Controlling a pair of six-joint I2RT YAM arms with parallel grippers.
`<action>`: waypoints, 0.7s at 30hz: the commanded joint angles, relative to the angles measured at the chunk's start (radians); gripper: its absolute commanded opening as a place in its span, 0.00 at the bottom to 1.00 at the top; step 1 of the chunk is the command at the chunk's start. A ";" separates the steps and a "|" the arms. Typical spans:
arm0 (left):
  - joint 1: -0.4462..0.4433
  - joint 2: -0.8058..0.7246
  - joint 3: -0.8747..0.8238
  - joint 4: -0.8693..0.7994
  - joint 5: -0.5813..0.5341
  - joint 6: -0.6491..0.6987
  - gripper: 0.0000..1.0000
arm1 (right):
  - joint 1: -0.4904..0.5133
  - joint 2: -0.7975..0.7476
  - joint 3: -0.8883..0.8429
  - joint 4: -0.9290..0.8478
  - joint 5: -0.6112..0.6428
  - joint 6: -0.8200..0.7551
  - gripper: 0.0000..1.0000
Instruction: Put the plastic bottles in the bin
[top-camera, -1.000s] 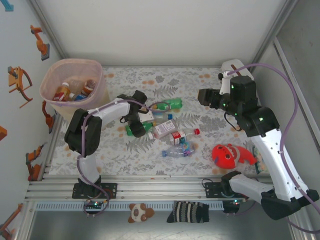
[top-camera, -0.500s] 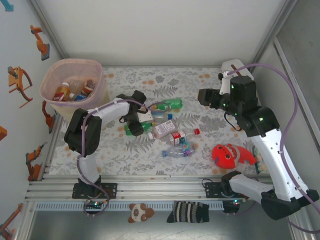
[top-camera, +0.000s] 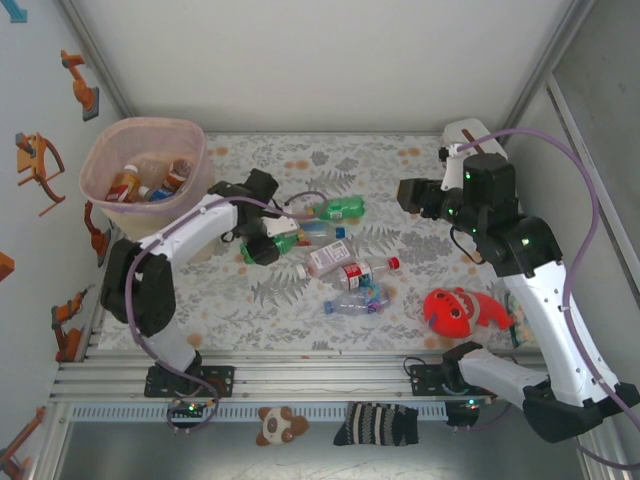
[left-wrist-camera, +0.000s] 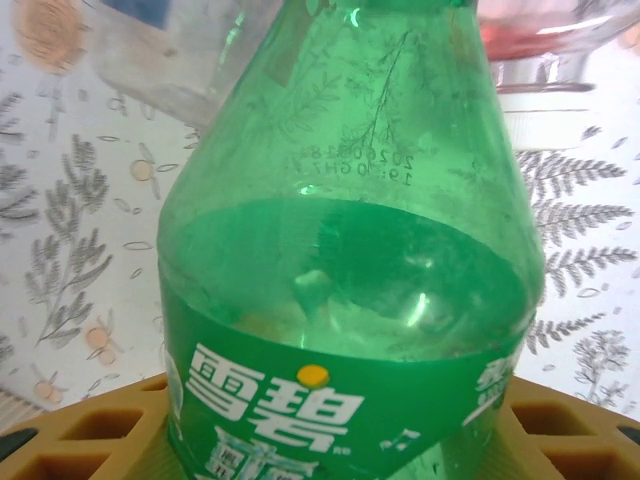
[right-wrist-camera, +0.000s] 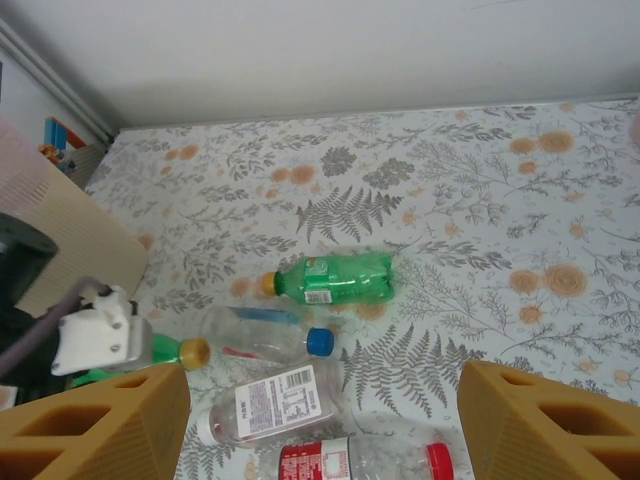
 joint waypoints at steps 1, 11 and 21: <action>0.020 -0.094 0.048 -0.047 0.083 0.004 0.51 | -0.001 -0.008 0.015 -0.007 -0.002 -0.015 0.71; 0.080 -0.290 0.153 -0.019 0.193 -0.089 0.51 | 0.000 0.006 0.022 -0.006 -0.005 -0.014 0.70; 0.197 -0.391 0.307 -0.013 0.230 -0.281 0.50 | 0.000 0.016 0.017 0.008 -0.014 -0.013 0.70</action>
